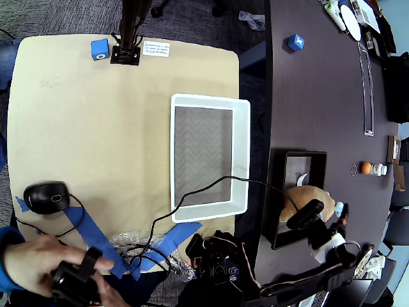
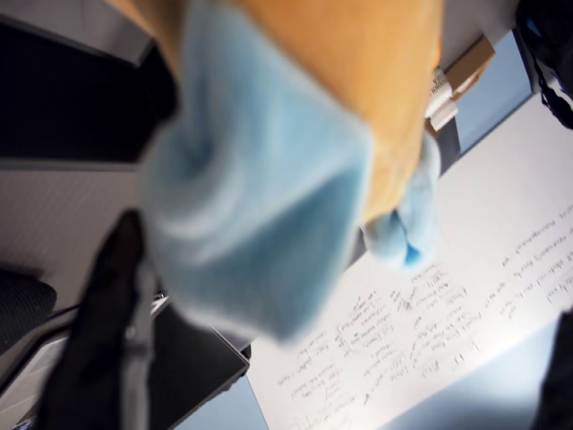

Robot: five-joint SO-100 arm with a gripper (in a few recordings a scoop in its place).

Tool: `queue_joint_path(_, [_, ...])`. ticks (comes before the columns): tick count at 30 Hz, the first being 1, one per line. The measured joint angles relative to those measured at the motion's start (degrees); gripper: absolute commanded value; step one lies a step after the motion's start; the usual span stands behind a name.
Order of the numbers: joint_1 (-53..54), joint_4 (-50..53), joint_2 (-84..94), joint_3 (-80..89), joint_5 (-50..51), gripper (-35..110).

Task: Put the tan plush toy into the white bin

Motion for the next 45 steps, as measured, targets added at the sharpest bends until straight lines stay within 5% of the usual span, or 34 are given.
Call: queue_joint_path(45, [-0.3,-10.9,-14.3,3.1,7.3,63])
